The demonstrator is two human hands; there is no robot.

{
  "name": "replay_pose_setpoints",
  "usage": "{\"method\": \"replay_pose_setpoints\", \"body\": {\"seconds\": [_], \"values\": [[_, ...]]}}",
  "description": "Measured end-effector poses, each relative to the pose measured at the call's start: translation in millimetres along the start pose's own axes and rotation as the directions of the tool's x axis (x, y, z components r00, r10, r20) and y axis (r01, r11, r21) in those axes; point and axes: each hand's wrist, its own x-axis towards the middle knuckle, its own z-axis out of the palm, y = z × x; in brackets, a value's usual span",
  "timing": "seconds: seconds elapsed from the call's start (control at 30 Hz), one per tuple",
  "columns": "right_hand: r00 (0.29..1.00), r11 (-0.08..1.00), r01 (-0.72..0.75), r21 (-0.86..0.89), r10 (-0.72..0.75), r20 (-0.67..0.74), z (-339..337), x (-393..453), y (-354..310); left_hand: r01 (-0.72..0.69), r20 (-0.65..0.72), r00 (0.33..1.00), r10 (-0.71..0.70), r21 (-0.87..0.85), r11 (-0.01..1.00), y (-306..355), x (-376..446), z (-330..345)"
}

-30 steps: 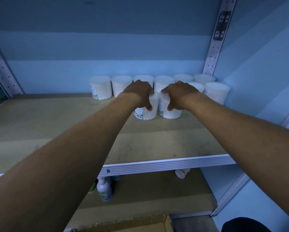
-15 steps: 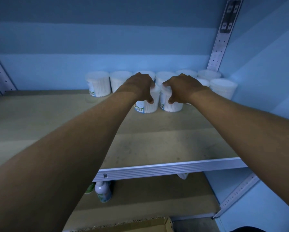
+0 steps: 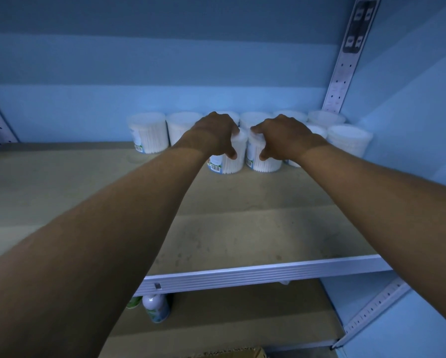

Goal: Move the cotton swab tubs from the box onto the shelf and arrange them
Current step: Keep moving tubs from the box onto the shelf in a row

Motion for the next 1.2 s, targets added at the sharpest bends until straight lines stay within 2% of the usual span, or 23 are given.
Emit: {"method": "replay_pose_setpoints", "body": {"seconds": [0.43,0.63,0.73,1.2], "values": [[1.000,0.999,0.016,-0.029,-0.015,0.016,1,6,3,-0.004,-0.003,1.000,0.004,0.011,1.000,-2,6,1],[0.993,1.000,0.002,0.029,-0.005,0.119,-2,-3,1,-0.027,-0.037,0.999,0.029,0.051,0.998,-1,-7,1],[0.993,1.000,0.007,0.030,-0.010,0.114,-3,-12,0,-0.038,-0.062,0.997,0.040,0.039,0.999,0,-21,4],[0.978,0.997,-0.034,0.062,0.020,0.209,-16,-85,-14,0.003,0.071,0.997,-0.010,0.095,0.995,-10,-113,-12]]}}
